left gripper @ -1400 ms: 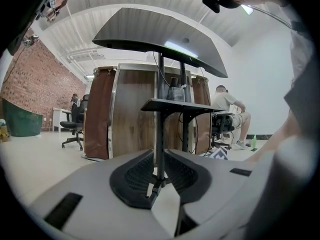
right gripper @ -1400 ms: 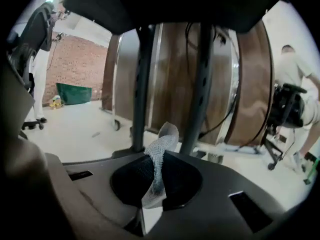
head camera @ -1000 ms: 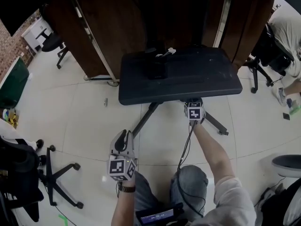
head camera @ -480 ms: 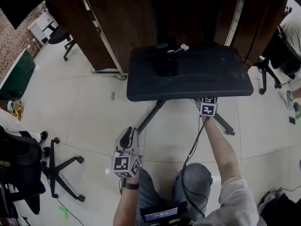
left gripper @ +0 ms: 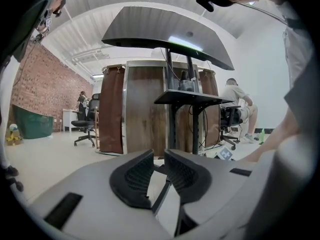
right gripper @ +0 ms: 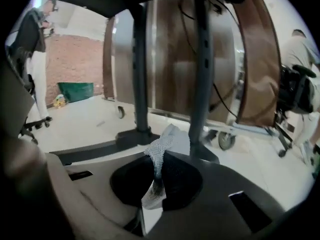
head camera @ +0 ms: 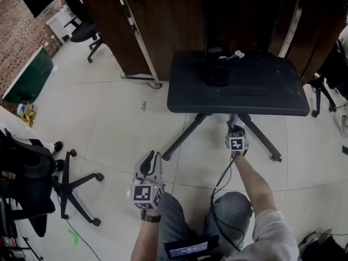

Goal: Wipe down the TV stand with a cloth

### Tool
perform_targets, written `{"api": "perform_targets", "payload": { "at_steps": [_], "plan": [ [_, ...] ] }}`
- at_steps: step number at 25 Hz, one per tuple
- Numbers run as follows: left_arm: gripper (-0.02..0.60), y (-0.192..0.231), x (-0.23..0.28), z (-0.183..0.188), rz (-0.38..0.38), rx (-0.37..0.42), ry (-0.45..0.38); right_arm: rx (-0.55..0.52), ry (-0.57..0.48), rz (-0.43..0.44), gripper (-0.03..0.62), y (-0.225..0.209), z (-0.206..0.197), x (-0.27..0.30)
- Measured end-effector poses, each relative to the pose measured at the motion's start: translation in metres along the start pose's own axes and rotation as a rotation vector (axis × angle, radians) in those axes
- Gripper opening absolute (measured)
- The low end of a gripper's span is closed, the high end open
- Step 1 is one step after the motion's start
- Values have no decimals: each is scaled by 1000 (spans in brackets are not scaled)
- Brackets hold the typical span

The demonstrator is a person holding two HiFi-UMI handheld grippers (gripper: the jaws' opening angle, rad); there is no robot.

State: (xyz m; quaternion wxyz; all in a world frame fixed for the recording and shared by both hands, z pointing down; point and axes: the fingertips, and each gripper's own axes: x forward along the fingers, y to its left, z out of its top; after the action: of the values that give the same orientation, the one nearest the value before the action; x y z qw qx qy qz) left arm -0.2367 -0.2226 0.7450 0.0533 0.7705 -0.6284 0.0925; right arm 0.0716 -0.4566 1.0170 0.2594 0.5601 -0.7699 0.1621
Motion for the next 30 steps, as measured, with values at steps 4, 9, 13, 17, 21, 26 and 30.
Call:
{"api": "perform_targets", "payload": {
  "at_steps": [4, 9, 13, 17, 21, 26, 30],
  "plan": [
    [75, 31, -20, -10, 80, -21, -4, -147, -125, 140, 25, 76, 89, 17],
    [75, 45, -42, -18, 127, -25, 13, -223, 24, 350, 25, 184, 39, 41],
    [75, 55, -48, -32, 146, -31, 27, -444, 95, 704, 25, 311, -32, -9],
    [75, 48, -46, -32, 132, -36, 24, -453, 171, 1015, 25, 383, -86, -73],
    [75, 43, -44, -29, 109, -27, 29, -312, 86, 857, 25, 331, -49, -48],
    [75, 24, -35, -25, 57, 8, 15, -111, -10, 355, 25, 163, 31, 29],
    [75, 10, -16, -29, 23, -8, -11, -179, -4, 476, 25, 207, 41, 26]
  ]
}}
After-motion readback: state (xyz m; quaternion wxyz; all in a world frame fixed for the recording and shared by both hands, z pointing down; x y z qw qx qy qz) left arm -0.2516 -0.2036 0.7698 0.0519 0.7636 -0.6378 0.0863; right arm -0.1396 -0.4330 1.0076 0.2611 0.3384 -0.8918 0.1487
